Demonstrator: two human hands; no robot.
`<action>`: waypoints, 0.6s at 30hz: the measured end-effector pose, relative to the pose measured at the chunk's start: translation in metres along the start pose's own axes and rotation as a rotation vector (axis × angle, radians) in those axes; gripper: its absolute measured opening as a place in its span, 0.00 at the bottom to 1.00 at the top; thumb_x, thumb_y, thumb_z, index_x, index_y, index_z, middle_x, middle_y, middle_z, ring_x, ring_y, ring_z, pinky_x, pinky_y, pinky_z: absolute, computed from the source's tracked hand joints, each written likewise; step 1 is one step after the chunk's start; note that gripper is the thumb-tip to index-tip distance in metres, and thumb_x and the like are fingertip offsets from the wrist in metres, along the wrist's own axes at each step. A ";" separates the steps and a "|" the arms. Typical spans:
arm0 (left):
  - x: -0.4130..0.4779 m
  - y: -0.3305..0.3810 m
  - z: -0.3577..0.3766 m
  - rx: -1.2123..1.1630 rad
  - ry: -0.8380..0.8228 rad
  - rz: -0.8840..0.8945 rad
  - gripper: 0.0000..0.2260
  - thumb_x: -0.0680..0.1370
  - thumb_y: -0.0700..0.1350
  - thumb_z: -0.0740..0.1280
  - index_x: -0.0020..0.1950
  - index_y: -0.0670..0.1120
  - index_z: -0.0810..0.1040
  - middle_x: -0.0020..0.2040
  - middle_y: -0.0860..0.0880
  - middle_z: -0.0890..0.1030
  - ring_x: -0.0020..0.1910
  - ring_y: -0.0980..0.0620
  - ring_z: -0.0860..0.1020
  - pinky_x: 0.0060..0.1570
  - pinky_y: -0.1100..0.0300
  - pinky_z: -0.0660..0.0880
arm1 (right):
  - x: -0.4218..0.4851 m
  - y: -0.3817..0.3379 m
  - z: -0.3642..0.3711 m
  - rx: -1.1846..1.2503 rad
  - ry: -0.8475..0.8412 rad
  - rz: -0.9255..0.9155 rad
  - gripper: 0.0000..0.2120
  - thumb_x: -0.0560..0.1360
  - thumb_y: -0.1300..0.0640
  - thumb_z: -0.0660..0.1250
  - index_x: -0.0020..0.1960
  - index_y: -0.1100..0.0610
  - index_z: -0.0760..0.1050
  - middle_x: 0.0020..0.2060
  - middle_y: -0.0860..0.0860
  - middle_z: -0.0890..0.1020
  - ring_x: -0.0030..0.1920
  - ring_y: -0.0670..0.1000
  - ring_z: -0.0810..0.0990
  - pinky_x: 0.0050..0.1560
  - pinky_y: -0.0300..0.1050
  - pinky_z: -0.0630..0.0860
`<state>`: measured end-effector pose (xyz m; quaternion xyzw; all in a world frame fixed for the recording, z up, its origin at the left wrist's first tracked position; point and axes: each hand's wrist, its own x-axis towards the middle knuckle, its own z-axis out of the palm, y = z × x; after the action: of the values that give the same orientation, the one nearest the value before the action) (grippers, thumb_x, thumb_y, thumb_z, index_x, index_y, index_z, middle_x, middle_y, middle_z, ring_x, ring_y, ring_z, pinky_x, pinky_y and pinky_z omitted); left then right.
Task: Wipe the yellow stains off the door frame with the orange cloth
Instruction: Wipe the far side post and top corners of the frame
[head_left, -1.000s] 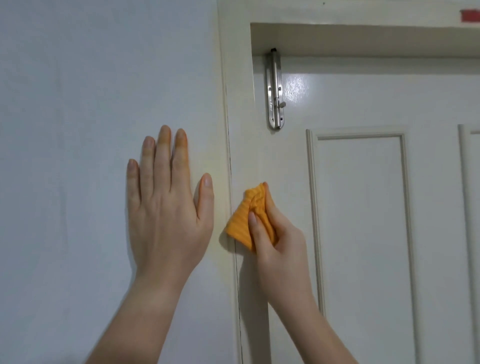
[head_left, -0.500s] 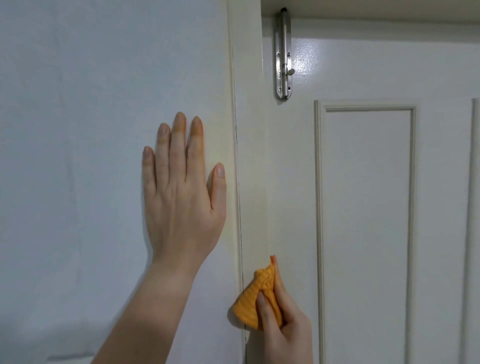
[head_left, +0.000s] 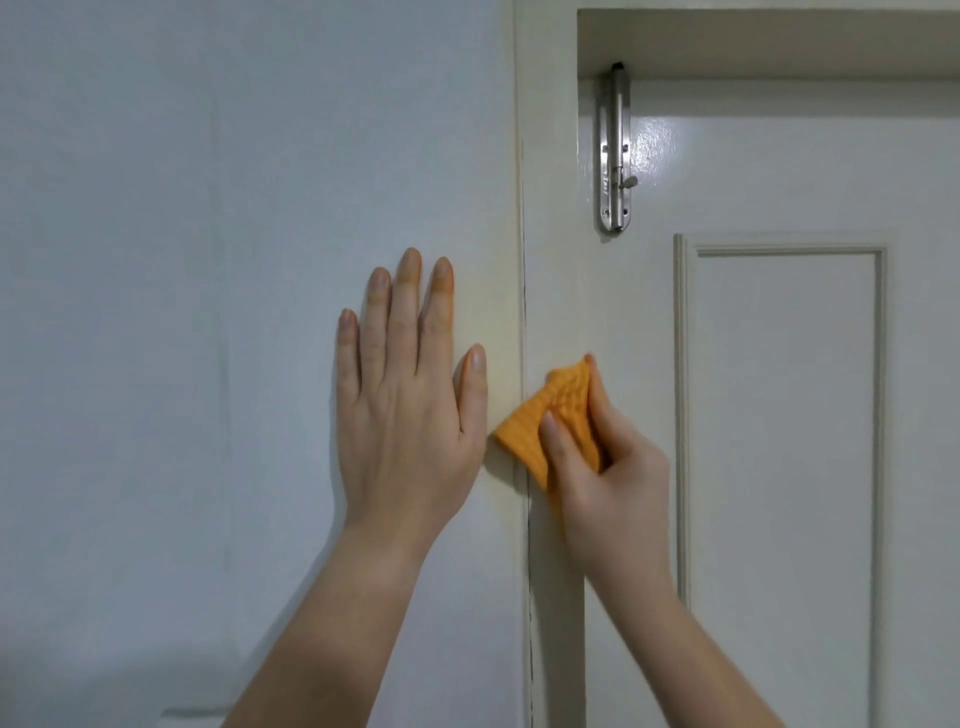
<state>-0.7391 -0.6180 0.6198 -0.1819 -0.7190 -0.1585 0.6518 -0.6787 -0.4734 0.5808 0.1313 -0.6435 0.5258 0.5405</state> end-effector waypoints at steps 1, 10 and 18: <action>0.003 -0.001 0.000 0.001 -0.001 0.000 0.29 0.90 0.55 0.50 0.90 0.48 0.51 0.90 0.46 0.51 0.90 0.47 0.48 0.88 0.43 0.49 | 0.014 -0.007 0.003 0.012 0.000 -0.029 0.28 0.79 0.59 0.72 0.77 0.53 0.70 0.56 0.31 0.82 0.59 0.31 0.80 0.57 0.24 0.73; 0.018 -0.004 0.001 0.040 -0.005 0.032 0.29 0.90 0.56 0.46 0.90 0.49 0.48 0.90 0.47 0.50 0.90 0.48 0.47 0.88 0.42 0.51 | 0.119 -0.069 0.026 0.007 0.069 -0.189 0.06 0.81 0.52 0.70 0.51 0.51 0.85 0.38 0.49 0.86 0.42 0.46 0.86 0.44 0.40 0.82; 0.027 0.000 0.003 0.045 0.004 0.049 0.29 0.89 0.56 0.46 0.90 0.49 0.50 0.90 0.49 0.51 0.90 0.48 0.49 0.86 0.40 0.56 | 0.168 -0.095 0.045 -0.235 0.160 -0.338 0.19 0.83 0.53 0.67 0.74 0.50 0.75 0.55 0.50 0.86 0.54 0.46 0.84 0.56 0.41 0.79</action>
<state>-0.7443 -0.6154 0.6460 -0.1842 -0.7163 -0.1267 0.6610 -0.6977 -0.4826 0.7781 0.1311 -0.6244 0.3577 0.6819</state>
